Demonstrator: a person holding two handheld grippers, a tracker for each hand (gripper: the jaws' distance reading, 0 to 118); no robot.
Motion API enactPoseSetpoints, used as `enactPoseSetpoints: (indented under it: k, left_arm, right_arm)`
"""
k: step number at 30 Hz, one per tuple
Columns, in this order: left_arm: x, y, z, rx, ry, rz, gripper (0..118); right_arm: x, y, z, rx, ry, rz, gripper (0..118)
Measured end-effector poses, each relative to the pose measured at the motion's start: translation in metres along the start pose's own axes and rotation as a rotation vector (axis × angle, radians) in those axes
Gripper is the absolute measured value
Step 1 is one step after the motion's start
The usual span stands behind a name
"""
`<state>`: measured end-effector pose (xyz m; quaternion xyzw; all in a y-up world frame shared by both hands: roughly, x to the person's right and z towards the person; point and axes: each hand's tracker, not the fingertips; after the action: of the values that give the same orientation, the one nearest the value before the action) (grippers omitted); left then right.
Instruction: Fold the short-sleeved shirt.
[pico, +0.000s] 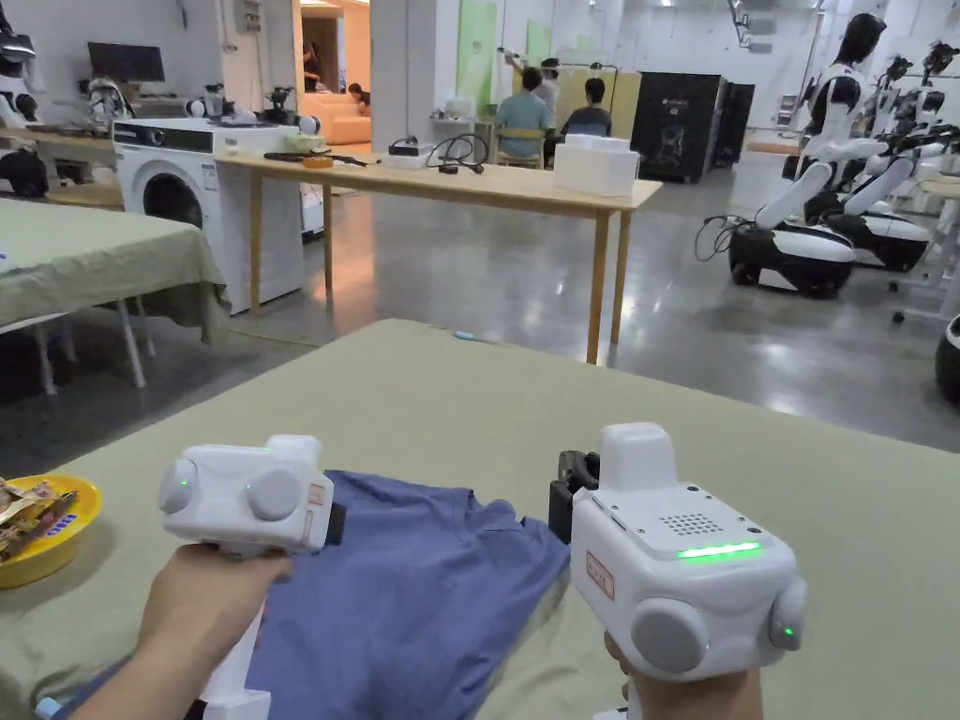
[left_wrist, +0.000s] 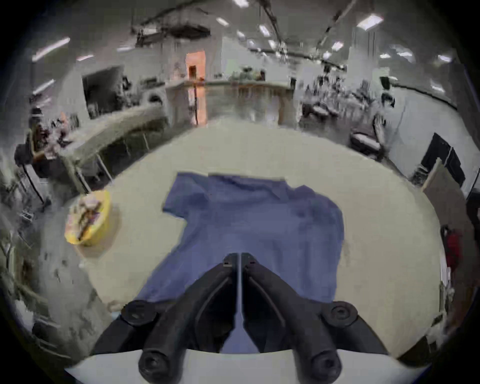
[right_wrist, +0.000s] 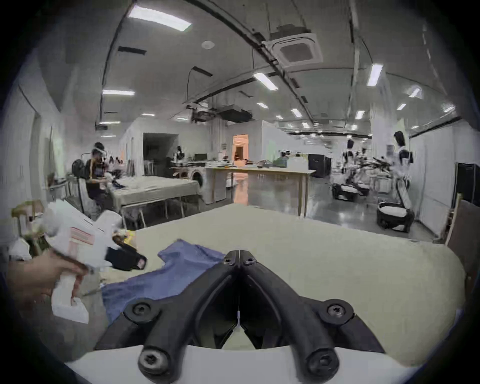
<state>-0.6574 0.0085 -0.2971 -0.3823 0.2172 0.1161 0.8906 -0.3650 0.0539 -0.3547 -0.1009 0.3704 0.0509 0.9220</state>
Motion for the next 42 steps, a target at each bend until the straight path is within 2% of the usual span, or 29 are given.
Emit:
enactPoseSetpoints:
  k: [1,2,4,7,12,13,14,15,16,17,18,19,21,23,27,30,35,39,42]
  left_arm:
    - [-0.006,0.008,-0.027,-0.040,-0.019,0.006,111]
    - [0.002,0.009,-0.048,-0.069,-0.028,-0.003,117]
    - [0.026,0.009,-0.078,-0.089,-0.102,-0.036,117]
    - [0.055,0.000,-0.126,-0.119,-0.069,-0.072,117]
    - [0.080,0.008,-0.196,-0.229,-0.071,-0.074,116]
    - [0.082,0.005,-0.197,-0.267,-0.069,-0.079,113]
    - [0.085,0.000,-0.201,-0.300,-0.046,-0.100,105]
    - [0.086,0.000,-0.198,-0.265,-0.029,-0.122,101]
    - [0.085,0.003,-0.193,-0.234,-0.047,-0.102,93]
    - [0.074,0.002,-0.191,-0.213,-0.056,-0.075,76]
    - [0.067,0.004,-0.187,-0.177,-0.056,-0.067,51]
    - [0.063,0.006,-0.185,-0.151,-0.045,-0.052,6]
    - [0.062,0.007,-0.180,-0.154,-0.066,-0.016,6]
    - [0.074,0.009,-0.172,-0.141,-0.058,-0.045,6]
    - [0.135,0.030,-0.130,-0.027,-0.240,-0.038,6]
    - [0.211,0.041,-0.092,0.064,-0.342,-0.155,6]
    - [0.352,0.040,-0.020,0.140,-0.602,-0.251,6]
    - [0.462,0.007,0.031,0.133,-0.774,-0.385,6]
    - [0.527,-0.036,0.040,0.066,-0.796,-0.488,6]
  right_arm:
    - [0.003,-0.004,-0.002,-0.009,-0.001,0.000,1]
    - [0.006,-0.009,-0.005,-0.023,-0.006,0.002,1]
    - [0.012,-0.010,0.002,-0.052,-0.028,0.019,1]
    - [0.027,-0.026,0.004,-0.092,-0.072,0.042,1]
    - [0.062,-0.050,0.013,-0.154,-0.155,0.024,1]
    - [0.068,-0.053,0.014,-0.163,-0.165,0.016,1]
    - [0.075,-0.056,0.015,-0.171,-0.178,0.007,1]
    - [0.081,-0.059,0.016,-0.179,-0.191,-0.001,1]
    - [0.088,-0.061,0.013,-0.184,-0.199,-0.013,1]
    - [0.093,-0.063,0.013,-0.186,-0.204,-0.029,1]
    - [0.097,-0.064,0.015,-0.188,-0.207,-0.048,1]
    - [0.101,-0.065,0.016,-0.190,-0.212,-0.064,1]
    - [0.109,-0.065,0.021,-0.189,-0.216,-0.087,1]
    - [0.118,-0.063,0.034,-0.172,-0.231,-0.112,1]
    - [0.143,-0.056,0.069,-0.130,-0.289,-0.144,1]
    - [0.166,-0.048,0.105,-0.097,-0.357,-0.148,1]
    - [0.208,-0.041,0.176,-0.058,-0.491,-0.131,1]
    - [0.243,-0.042,0.231,-0.042,-0.588,-0.126,1]
    - [0.269,-0.051,0.264,-0.042,-0.654,-0.136,1]
